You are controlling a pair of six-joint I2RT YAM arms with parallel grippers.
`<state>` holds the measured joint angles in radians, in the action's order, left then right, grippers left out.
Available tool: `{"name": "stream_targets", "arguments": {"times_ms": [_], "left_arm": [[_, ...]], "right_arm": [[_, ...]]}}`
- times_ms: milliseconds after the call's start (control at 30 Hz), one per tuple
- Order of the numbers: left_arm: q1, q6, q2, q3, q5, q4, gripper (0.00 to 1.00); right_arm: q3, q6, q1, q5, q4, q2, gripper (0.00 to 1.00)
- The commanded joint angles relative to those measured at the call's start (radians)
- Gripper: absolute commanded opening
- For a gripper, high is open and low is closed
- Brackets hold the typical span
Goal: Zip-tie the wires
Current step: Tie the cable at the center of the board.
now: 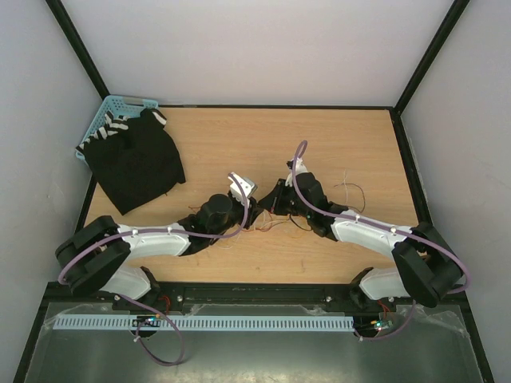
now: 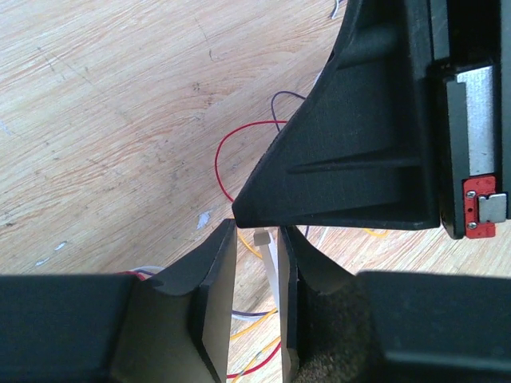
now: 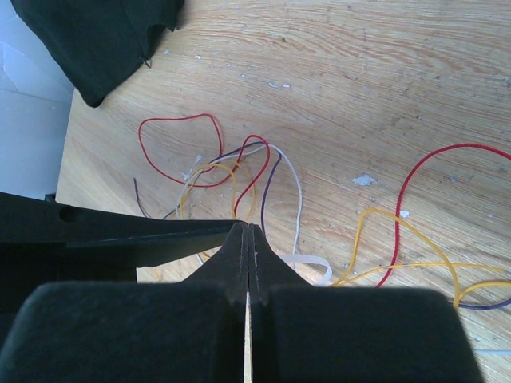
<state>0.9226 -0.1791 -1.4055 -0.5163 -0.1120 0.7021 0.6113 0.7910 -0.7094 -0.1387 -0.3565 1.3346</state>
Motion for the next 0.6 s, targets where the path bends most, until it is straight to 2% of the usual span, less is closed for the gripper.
{"name": "stream_targets", "arguments": {"times_ms": [0,333,567], "left_arm": [[0.007,-0.02,-0.026,-0.038,-0.005,0.063,0.27],[0.007,-0.016,-0.044,-0.027,-0.001,0.083,0.06],[0.008,-0.035,-0.044,0.002,0.029,0.086,0.0]], "right_arm": [[-0.013,0.032,-0.006,-0.009,-0.053,-0.025,0.0],[-0.018,0.042,-0.005,0.002,-0.062,-0.035,0.0],[0.02,0.012,0.0,0.081,-0.016,-0.065,0.0]]}}
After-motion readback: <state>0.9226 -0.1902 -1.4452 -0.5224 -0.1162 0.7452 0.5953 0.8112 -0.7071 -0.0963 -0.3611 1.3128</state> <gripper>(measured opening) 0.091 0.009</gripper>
